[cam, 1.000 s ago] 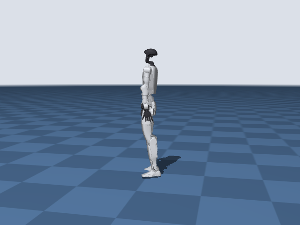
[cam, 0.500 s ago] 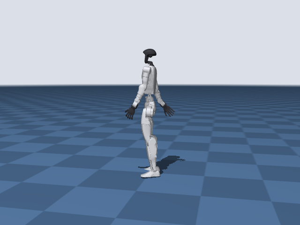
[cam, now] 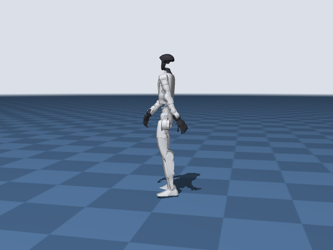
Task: In place motions
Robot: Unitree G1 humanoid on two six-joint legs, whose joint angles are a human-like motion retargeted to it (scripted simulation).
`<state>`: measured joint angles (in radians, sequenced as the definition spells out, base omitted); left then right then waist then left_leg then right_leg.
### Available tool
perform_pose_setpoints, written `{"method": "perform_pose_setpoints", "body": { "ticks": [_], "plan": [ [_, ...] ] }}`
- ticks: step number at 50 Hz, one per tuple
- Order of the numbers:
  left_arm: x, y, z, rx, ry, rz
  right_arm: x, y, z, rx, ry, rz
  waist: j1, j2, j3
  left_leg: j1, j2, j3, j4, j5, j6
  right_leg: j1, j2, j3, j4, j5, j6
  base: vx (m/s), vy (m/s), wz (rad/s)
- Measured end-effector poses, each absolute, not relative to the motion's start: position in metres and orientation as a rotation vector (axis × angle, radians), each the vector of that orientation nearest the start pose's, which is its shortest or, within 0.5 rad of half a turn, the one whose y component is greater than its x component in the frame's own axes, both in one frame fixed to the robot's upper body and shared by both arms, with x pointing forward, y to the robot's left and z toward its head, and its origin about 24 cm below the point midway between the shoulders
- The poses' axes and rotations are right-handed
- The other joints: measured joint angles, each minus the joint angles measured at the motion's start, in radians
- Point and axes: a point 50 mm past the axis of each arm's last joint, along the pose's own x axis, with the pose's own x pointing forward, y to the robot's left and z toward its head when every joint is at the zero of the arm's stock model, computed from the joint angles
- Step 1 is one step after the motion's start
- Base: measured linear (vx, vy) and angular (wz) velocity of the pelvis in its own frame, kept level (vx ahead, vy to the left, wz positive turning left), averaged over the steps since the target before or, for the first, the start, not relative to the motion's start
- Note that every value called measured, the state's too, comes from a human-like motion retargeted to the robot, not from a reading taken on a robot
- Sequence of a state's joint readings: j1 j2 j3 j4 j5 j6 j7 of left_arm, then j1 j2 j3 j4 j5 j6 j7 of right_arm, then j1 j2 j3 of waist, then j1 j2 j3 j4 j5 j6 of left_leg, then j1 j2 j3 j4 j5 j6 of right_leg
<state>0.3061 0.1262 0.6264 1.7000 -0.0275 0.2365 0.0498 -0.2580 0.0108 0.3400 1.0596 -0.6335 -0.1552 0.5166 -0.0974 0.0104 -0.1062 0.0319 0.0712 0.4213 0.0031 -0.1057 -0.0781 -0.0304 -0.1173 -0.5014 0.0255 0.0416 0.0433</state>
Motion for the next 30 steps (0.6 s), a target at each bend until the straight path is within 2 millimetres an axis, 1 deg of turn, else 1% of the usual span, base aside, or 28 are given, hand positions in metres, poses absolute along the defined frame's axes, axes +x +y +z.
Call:
{"method": "perform_pose_setpoints", "body": {
  "ticks": [2,4,5,6,7,9,10,12,14,15,16,18,20,22,23,25,27,28,30],
  "plan": [
    [-0.098,0.165,-0.164,-0.487,1.953,0.657,0.157,-0.102,-0.145,-0.721,0.961,1.091,0.004,-0.003,-0.004,-0.004,-0.004,-0.013,0.003,0.003,0.003,0.01,-0.003,-0.012,-0.003,-0.002,0.002,-0.02,0.05,0.28],
    [-0.03,0.162,-0.176,-0.432,1.799,0.512,0.106,-0.14,-0.168,-0.779,1.255,1.048,0.007,-0.007,-0.01,-0.01,-0.007,-0.026,0.007,0.006,0.005,0.018,-0.005,-0.026,-0.007,-0.004,0.005,-0.02,0.05,0.3],
    [0.006,0.158,-0.178,-0.403,1.715,0.432,0.077,-0.159,-0.174,-0.801,1.415,1.019,0.009,-0.009,-0.014,-0.014,-0.008,-0.033,0.009,0.007,0.007,0.022,-0.006,-0.032,-0.009,-0.006,0.006,0.0,0.04,0.26],
    [0.042,0.153,-0.177,-0.376,1.622,0.347,0.046,-0.179,-0.177,-0.805,1.593,0.959,0.013,-0.011,-0.016,-0.018,-0.01,-0.04,0.012,0.009,0.008,0.025,-0.007,-0.037,-0.01,-0.006,0.007,0.01,0.05,0.22],
    [0.077,0.148,-0.173,-0.345,1.526,0.267,0.014,-0.196,-0.174,-0.802,1.77,0.898,0.015,-0.014,-0.019,-0.022,-0.011,-0.046,0.014,0.011,0.01,0.027,-0.008,-0.04,-0.012,-0.007,0.008,0.02,0.06,0.15],
    [0.143,0.137,-0.159,-0.272,1.317,0.124,-0.046,-0.228,-0.159,-0.742,2.106,0.742,0.022,-0.018,-0.02,-0.027,-0.014,-0.055,0.016,0.013,0.014,0.03,-0.007,-0.043,-0.015,-0.006,0.01,0.01,0.03,0.04],
    [0.175,0.129,-0.147,-0.23,1.208,0.058,-0.075,-0.241,-0.148,-0.689,2.257,0.65,0.027,-0.019,-0.018,-0.029,-0.015,-0.06,0.017,0.014,0.016,0.031,-0.007,-0.043,-0.016,-0.006,0.012,0.0,0.0,0.0],
    [0.229,0.117,-0.12,-0.131,0.996,-0.052,-0.12,-0.256,-0.128,-0.538,2.457,0.478,0.035,-0.017,-0.016,-0.035,-0.017,-0.065,0.018,0.016,0.02,0.028,-0.006,-0.041,-0.017,-0.004,0.013,0.0,0.0,0.0],
    [0.272,0.11,-0.089,-0.028,0.791,-0.128,-0.152,-0.261,-0.115,-0.404,2.526,0.342,0.035,-0.016,-0.012,-0.039,-0.019,-0.068,0.019,0.019,0.022,0.026,-0.007,-0.04,-0.018,-0.004,0.014,0.0,0.0,0.0],
    [0.288,0.108,-0.073,0.021,0.694,-0.156,-0.164,-0.261,-0.111,-0.352,2.529,0.284,0.032,-0.015,-0.01,-0.041,-0.02,-0.069,0.019,0.02,0.023,0.025,-0.008,-0.039,-0.018,-0.004,0.014,0.0,0.0,0.0],
    [0.301,0.111,-0.059,0.062,0.611,-0.174,-0.172,-0.261,-0.109,-0.307,2.513,0.244,0.029,-0.015,-0.007,-0.041,-0.021,-0.069,0.019,0.021,0.023,0.025,-0.009,-0.039,-0.018,-0.003,0.014,0.0,0.0,0.0],
    [0.316,0.116,-0.037,0.131,0.47,-0.205,-0.183,-0.26,-0.106,-0.235,2.487,0.161,0.024,-0.014,-0.002,-0.041,-0.024,-0.068,0.018,0.021,0.024,0.024,-0.011,-0.037,-0.018,-0.003,0.014,0.0,0.0,0.0],
    [0.32,0.122,-0.026,0.177,0.386,-0.232,-0.189,-0.261,-0.103,-0.203,2.483,0.069,0.024,-0.013,0.001,-0.038,-0.026,-0.066,0.018,0.021,0.025,0.022,-0.013,-0.033,-0.017,-0.002,0.014,0.0,0.0,0.0],
    [0.312,0.125,-0.031,0.194,0.387,-0.263,-0.187,-0.261,-0.104,-0.22,2.485,-0.003,0.029,-0.01,0.0,-0.034,-0.026,-0.059,0.015,0.019,0.027,0.017,-0.012,-0.023,-0.015,-0.001,0.012,-0.01,0.02,-0.22],
    [0.305,0.127,-0.04,0.193,0.415,-0.279,-0.183,-0.26,-0.106,-0.237,2.481,-0.017,0.033,-0.007,0.0,-0.031,-0.025,-0.054,0.013,0.018,0.027,0.015,-0.01,-0.018,-0.014,-0.001,0.012,0.0,0.03,-0.24],
    [0.282,0.131,-0.065,0.177,0.521,-0.301,-0.169,-0.256,-0.114,-0.28,2.453,0.027,0.037,-0.003,-0.001,-0.024,-0.025,-0.044,0.009,0.017,0.028,0.011,-0.008,-0.01,-0.012,0.0,0.011,0.0,0.01,-0.11],
    [0.246,0.137,-0.099,0.143,0.69,-0.283,-0.145,-0.249,-0.127,-0.316,2.398,0.17,0.036,0.0,-0.005,-0.021,-0.023,-0.037,0.005,0.016,0.028,0.008,-0.006,-0.007,-0.01,0.001,0.01,0.0,0.0,0.0],
    [0.223,0.14,-0.117,0.12,0.789,-0.255,-0.13,-0.243,-0.134,-0.334,2.366,0.258,0.034,0.001,-0.008,-0.019,-0.022,-0.034,0.004,0.015,0.028,0.007,-0.006,-0.007,-0.009,0.001,0.009,0.0,0.0,0.0],
    [0.168,0.15,-0.149,0.065,1.005,-0.133,-0.095,-0.232,-0.147,-0.404,2.282,0.445,0.027,0.002,-0.01,-0.016,-0.022,-0.031,0.002,0.015,0.027,0.006,-0.007,-0.009,-0.007,0.001,0.008,0.0,0.0,0.0]
  ]
}}
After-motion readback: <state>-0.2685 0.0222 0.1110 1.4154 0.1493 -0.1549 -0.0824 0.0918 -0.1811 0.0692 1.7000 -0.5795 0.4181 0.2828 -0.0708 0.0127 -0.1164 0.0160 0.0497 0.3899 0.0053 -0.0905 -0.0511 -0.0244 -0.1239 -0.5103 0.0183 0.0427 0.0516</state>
